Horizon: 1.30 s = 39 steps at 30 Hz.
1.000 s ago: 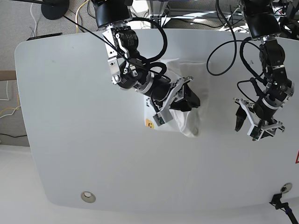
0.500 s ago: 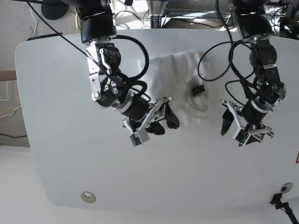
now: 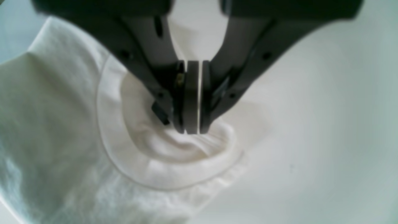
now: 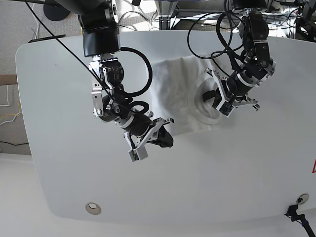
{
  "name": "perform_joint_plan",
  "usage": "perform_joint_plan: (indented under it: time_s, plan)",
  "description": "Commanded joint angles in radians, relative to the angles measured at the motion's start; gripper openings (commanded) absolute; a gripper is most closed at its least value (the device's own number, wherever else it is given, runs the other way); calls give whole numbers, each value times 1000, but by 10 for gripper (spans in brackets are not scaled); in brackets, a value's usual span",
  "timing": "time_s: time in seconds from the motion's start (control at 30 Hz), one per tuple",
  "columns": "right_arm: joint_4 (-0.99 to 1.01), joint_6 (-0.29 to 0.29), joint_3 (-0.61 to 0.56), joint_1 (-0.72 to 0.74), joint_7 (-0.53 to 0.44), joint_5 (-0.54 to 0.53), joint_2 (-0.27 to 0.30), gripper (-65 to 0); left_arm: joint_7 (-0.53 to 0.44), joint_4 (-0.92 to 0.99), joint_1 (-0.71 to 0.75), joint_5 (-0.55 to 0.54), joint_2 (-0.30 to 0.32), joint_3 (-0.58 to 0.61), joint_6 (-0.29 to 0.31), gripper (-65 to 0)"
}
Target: Fold the T-shirt properly
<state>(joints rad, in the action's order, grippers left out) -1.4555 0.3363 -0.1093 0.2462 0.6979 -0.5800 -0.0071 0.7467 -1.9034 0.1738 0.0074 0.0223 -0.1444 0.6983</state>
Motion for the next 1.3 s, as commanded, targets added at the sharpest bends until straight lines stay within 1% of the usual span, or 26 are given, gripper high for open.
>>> perform_joint_plan:
  time_s: [0.0, 0.1, 0.2, 0.33, 0.37, 0.47, 0.53, 0.63, 0.7, 0.77, 0.9, 0.97, 1.03, 1.17, 1.27]
  plan:
    - [52, 5, -2, 25, -47, -7, -8, -650, -25, -9, 3, -13, 1, 1, 0, -650]
    - [147, 7, -53, 31, -120, -7, -15, -650, -25, 38, 10, -10, 1, 2, 0, -650]
    - [258, 7, -102, 31, -229, -7, -14, -650, -26, 140, -7, -8, 8, 2, 0, -650]
    - [379, 10, -122, 23, -337, -5, 5, -650, -26, 318, -93, -7, 54, 21, 0, -650]
    - [387, 10, -122, 15, -353, -5, 8, -650, -26, 367, -124, -7, 77, 38, 0, -650]
    - [384, 8, -122, -3, -372, -5, 43, -650, -28, 496, -207, -7, 136, 111, 0, -650]
    - [370, 7, -117, -25, -373, -7, 69, -650, -40, 545, -262, -7, 160, 141, 0, -650]
    - [290, 5, -117, -75, -373, -7, 109, -650, -106, 615, -337, -7, 176, 150, 0, -650]
    - [227, 4, -117, -117, -373, -8, 124, -650, -149, 654, -386, -7, 179, 151, 0, -650]
    - [169, 2, -117, -149, -370, -8, 137, -650, -171, 680, -429, -7, 179, 151, 0, -650]
    - [77, -3, -115, -184, -369, -7, 137, -650, -177, 641, -472, -10, 183, 148, 0, -650]
    - [20, -41, -115, -183, -364, -7, 149, -650, -177, 575, -474, -10, 186, 137, 0, -650]
    - [-43, -72, -117, -164, -326, -7, 155, -650, -174, 476, -465, -10, 199, 93, 0, -650]
    - [-86, -75, -122, -83, -255, -8, 147, -650, -171, 292, -372, -10, 199, 19, 0, -650]
    - [-52, -73, -122, -41, -252, -7, 98, -650, -169, 167, -271, -10, 199, 19, 0, -650]
